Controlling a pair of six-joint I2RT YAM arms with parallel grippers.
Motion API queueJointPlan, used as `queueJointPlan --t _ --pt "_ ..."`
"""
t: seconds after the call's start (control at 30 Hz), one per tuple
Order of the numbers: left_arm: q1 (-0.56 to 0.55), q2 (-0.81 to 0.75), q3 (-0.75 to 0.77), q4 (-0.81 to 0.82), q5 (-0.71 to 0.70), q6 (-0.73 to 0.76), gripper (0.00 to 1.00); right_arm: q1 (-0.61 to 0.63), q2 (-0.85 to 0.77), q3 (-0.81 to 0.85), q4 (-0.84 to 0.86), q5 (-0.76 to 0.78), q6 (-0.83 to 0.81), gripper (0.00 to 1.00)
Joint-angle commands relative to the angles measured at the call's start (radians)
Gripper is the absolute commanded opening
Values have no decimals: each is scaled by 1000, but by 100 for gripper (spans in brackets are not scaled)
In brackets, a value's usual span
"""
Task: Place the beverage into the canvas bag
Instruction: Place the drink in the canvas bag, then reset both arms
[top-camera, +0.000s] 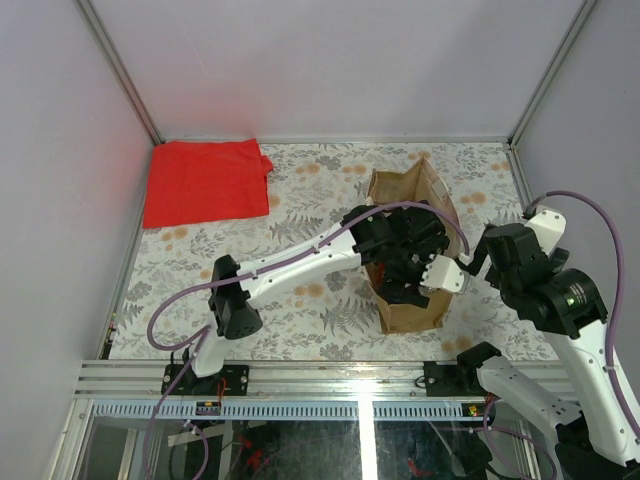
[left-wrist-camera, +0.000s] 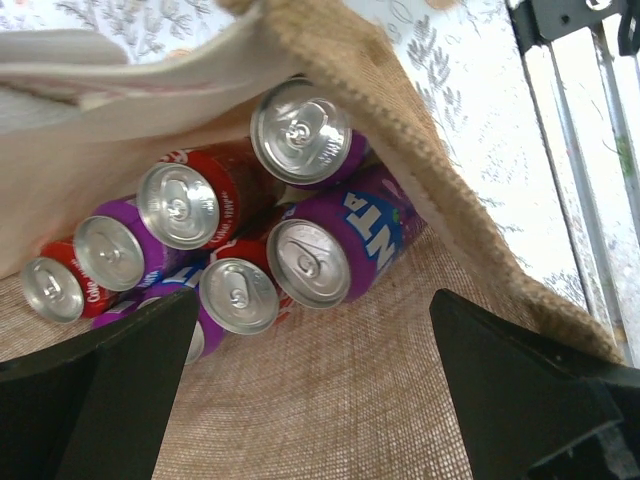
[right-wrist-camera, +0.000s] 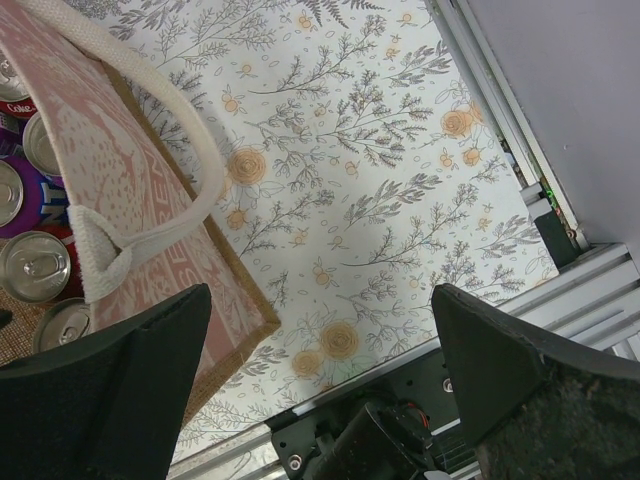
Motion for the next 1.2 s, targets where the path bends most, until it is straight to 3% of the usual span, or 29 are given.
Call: queueJointPlan --t 0.0,0.3,0.53,0.63,0.8,1.17 --pt "10 -37 -12 142 -50 -77 100 -3 14 37 32 -1 -11 99" --pt "68 -53 8 341 -123 -278 100 -3 36 68 45 1 -17 99" --pt "183 -75 61 441 -133 -494 100 -4 104 133 128 -11 -90 99" --pt "233 -83 87 413 -62 -564 100 -4 155 182 169 -27 -137 99" --pt "285 -71 149 175 161 -611 100 -3 233 252 207 -62 -185 99" --pt "360 -280 -138 186 239 -658 100 -4 302 277 239 -148 -177 99"
